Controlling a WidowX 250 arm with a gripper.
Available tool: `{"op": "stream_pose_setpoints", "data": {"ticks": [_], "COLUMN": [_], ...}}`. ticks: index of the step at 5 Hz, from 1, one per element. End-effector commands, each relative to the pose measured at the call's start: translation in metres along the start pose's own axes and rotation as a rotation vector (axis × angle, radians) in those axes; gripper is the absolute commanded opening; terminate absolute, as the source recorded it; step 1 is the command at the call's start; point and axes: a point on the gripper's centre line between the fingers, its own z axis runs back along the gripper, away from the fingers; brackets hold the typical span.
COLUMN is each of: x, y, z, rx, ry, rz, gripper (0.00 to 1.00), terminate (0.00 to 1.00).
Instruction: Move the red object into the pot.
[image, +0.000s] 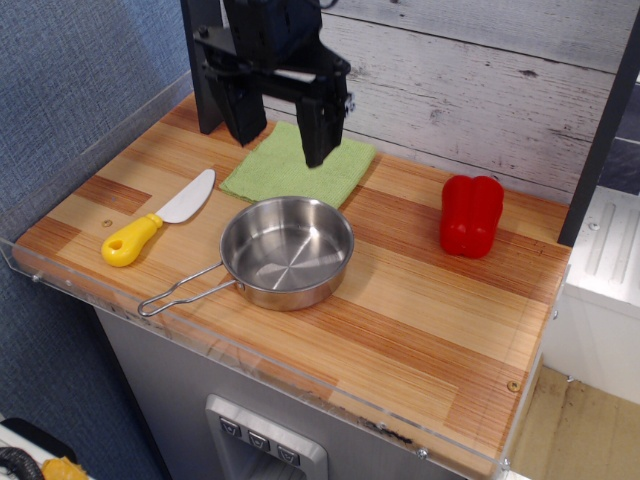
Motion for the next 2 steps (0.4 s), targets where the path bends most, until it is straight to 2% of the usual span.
{"op": "stream_pose_setpoints", "data": {"ticks": [1, 2], "x": [0.02, 0.03], "y": [-0.036, -0.059], "z": [-0.009, -0.024], "rx": [-0.011, 0.012], "ry": [-0.011, -0.016], "rz": [-0.033, -0.011], "gripper": [1.0, 1.0], "terminate": [0.0, 0.0]}}
